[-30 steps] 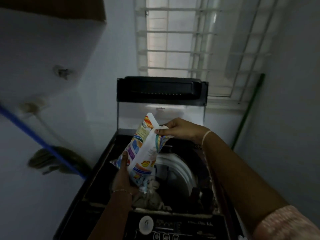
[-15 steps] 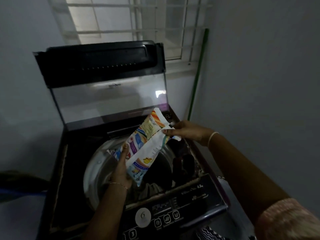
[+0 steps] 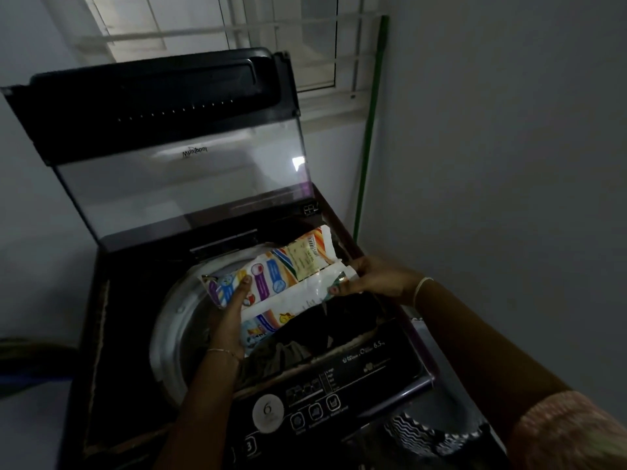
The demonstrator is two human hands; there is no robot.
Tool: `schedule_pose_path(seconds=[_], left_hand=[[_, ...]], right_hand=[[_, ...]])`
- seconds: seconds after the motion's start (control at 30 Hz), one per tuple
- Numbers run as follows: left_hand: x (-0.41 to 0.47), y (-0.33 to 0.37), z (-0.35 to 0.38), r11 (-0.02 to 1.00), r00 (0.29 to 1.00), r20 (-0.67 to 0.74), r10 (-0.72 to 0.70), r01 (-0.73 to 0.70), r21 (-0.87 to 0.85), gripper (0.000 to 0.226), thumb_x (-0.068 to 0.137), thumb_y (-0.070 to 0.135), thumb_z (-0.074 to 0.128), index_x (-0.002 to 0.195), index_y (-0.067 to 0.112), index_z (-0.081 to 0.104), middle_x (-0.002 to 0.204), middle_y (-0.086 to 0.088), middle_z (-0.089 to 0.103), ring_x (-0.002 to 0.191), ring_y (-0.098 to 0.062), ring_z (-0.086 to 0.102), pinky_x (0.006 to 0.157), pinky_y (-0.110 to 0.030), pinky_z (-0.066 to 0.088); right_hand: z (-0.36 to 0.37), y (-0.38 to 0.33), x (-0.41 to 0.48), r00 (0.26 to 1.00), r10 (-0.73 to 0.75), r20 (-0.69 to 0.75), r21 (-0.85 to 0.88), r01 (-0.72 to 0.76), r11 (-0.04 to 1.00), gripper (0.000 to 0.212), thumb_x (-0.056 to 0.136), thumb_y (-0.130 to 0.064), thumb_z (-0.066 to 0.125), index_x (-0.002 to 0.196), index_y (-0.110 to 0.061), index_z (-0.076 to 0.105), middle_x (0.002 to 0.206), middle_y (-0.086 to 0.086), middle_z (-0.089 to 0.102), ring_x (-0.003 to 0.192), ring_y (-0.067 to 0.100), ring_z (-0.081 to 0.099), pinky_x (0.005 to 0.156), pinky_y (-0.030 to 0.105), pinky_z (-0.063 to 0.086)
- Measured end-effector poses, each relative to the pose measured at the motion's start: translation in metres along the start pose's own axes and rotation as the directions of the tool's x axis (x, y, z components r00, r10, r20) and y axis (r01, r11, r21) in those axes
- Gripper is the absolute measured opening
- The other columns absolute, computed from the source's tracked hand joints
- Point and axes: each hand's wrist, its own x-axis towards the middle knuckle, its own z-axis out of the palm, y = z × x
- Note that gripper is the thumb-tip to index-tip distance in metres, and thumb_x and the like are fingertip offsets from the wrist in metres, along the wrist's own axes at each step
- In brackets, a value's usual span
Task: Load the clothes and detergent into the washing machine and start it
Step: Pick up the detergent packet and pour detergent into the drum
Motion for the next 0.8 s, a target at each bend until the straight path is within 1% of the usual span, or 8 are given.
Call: schedule_pose_path(seconds=[0.13, 0.23, 0.3, 0.4, 0.5, 0.57, 0.73, 0.8], left_hand=[[-0.009, 0.004, 0.003, 0.999, 0.999, -0.018, 0.034, -0.034, 0.031, 0.024, 0.093, 0.037, 0.054, 0.107, 0.022, 0.066, 0.085, 0.000, 0.076, 0.070, -0.018, 0.073, 0.055, -0.031, 0.059], [-0.008, 0.006, 0.002, 0.997, 0.997, -0.043, 0.068, -0.066, 0.036, 0.041, 0.085, 0.043, 0.063, 0.119, 0.019, 0.065, 0.107, -0.009, 0.073, 0.091, -0.028, 0.071, 0.067, -0.040, 0.059], [-0.009, 0.008, 0.004, 0.996, 0.995, -0.056, 0.082, -0.079, 0.049, 0.051, 0.078, 0.046, 0.068, 0.121, 0.019, 0.064, 0.111, -0.011, 0.071, 0.097, -0.031, 0.069, 0.070, -0.041, 0.059], [-0.011, 0.012, 0.007, 0.994, 0.992, -0.073, 0.098, -0.095, 0.049, 0.049, 0.071, 0.044, 0.073, 0.114, 0.021, 0.067, 0.103, -0.009, 0.074, 0.089, -0.026, 0.072, 0.064, -0.038, 0.059], [-0.011, 0.016, 0.010, 0.990, 0.988, -0.074, 0.132, -0.127, 0.067, 0.056, 0.067, 0.043, 0.077, 0.117, 0.020, 0.066, 0.109, -0.011, 0.071, 0.096, -0.030, 0.070, 0.076, -0.045, 0.059], [-0.011, 0.018, 0.012, 0.990, 0.989, -0.066, 0.130, -0.126, 0.069, 0.059, 0.068, 0.043, 0.081, 0.119, 0.020, 0.065, 0.114, -0.013, 0.070, 0.101, -0.032, 0.068, 0.085, -0.051, 0.055], [-0.011, 0.020, 0.016, 0.980, 0.974, -0.143, 0.179, -0.164, 0.111, 0.029, 0.079, 0.033, 0.075, 0.105, 0.022, 0.069, 0.098, -0.006, 0.075, 0.085, -0.023, 0.072, 0.076, -0.043, 0.058], [-0.010, 0.023, 0.015, 0.972, 0.962, -0.172, 0.211, -0.188, 0.139, 0.034, 0.077, 0.034, 0.077, 0.107, 0.020, 0.069, 0.097, -0.005, 0.075, 0.083, -0.021, 0.073, 0.072, -0.040, 0.058]], right_hand=[[0.001, 0.014, 0.010, 0.998, -0.009, -0.057, 0.049, 0.012, 0.999, 0.029, 0.086, -0.012, 0.068, 0.107, 0.007, 0.068, 0.113, 0.021, 0.068, 0.101, 0.027, 0.066, 0.094, 0.035, 0.053], [0.001, 0.020, 0.016, 0.996, -0.017, -0.091, 0.026, 0.019, 0.999, 0.030, 0.085, -0.013, 0.068, 0.104, 0.010, 0.068, 0.111, 0.021, 0.069, 0.103, 0.031, 0.065, 0.097, 0.042, 0.051], [0.001, 0.023, 0.019, 0.991, -0.032, -0.133, 0.010, 0.033, 0.999, 0.031, 0.084, -0.014, 0.070, 0.100, 0.013, 0.068, 0.106, 0.023, 0.069, 0.097, 0.029, 0.067, 0.094, 0.043, 0.052], [-0.001, 0.029, 0.021, 0.981, -0.058, -0.187, -0.010, 0.057, 0.998, 0.034, 0.080, -0.014, 0.074, 0.096, 0.015, 0.068, 0.102, 0.025, 0.070, 0.094, 0.029, 0.069, 0.089, 0.039, 0.056], [-0.003, 0.033, 0.023, 0.967, -0.081, -0.242, -0.019, 0.079, 0.997, 0.031, 0.078, -0.011, 0.076, 0.096, 0.014, 0.069, 0.099, 0.023, 0.071, 0.086, 0.022, 0.069, 0.082, 0.031, 0.057], [-0.004, 0.035, 0.024, 0.962, -0.075, -0.262, 0.002, 0.078, 0.997, 0.031, 0.077, -0.009, 0.076, 0.095, 0.014, 0.068, 0.100, 0.024, 0.071, 0.087, 0.024, 0.069, 0.083, 0.034, 0.057], [-0.005, 0.036, 0.020, 0.965, -0.060, -0.257, 0.083, 0.084, 0.993, 0.025, 0.078, -0.007, 0.074, 0.098, 0.009, 0.069, 0.105, 0.021, 0.070, 0.097, 0.030, 0.068, 0.088, 0.040, 0.056], [-0.003, 0.036, 0.020, 0.958, -0.075, -0.279, 0.079, 0.100, 0.992, 0.025, 0.079, -0.007, 0.074, 0.097, 0.010, 0.069, 0.104, 0.022, 0.070, 0.093, 0.028, 0.068, 0.087, 0.039, 0.057]])
